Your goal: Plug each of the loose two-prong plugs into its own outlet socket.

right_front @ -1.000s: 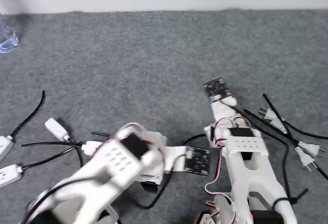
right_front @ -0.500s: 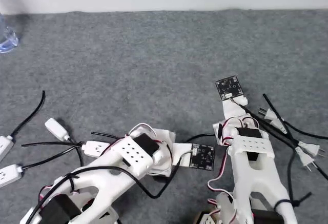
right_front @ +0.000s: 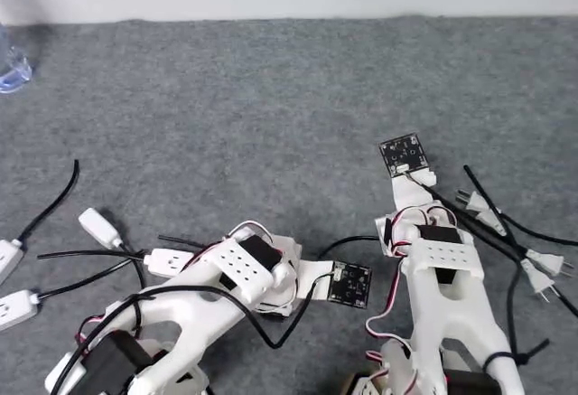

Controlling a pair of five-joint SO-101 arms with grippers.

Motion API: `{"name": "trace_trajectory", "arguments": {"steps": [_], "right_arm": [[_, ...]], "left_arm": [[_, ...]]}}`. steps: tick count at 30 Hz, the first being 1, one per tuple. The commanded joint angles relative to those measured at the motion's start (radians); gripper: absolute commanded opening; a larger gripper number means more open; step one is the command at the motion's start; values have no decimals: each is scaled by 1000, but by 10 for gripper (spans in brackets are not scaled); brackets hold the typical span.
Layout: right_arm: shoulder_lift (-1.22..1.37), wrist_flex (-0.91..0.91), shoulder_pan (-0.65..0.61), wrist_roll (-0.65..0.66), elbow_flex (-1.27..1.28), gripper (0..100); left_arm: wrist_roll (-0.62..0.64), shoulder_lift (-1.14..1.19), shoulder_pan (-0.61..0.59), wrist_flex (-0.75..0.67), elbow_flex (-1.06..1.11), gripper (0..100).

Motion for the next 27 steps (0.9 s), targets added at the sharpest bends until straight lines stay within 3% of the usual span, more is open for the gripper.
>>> {"name": "trace_trajectory", "arguments": {"steps": [1, 6, 10, 14, 20, 22, 27], "right_arm": [[-28, -22, 7, -3, -6, 231], [-28, -22, 7, -3, -6, 231], [-28, -22, 7, -3, -6, 231], [-28, -22, 7, -3, -6, 231], [-27, -50, -25, -2, 11, 231], [-27, -50, -25, -2, 11, 231], [-27, -50, -25, -2, 12, 231]], "left_arm": [[-9, 2, -11, 2, -76, 32], [75, -3, -43, 3, -209, 12], [230, -3, -176, 6, -397, 12], [253, -3, -292, 28, -499, 13], [256, -83, -405, 298, -588, 13], [259, -158, -489, 324, -625, 13], [402, -252, -709, 32, -618, 13]]}}
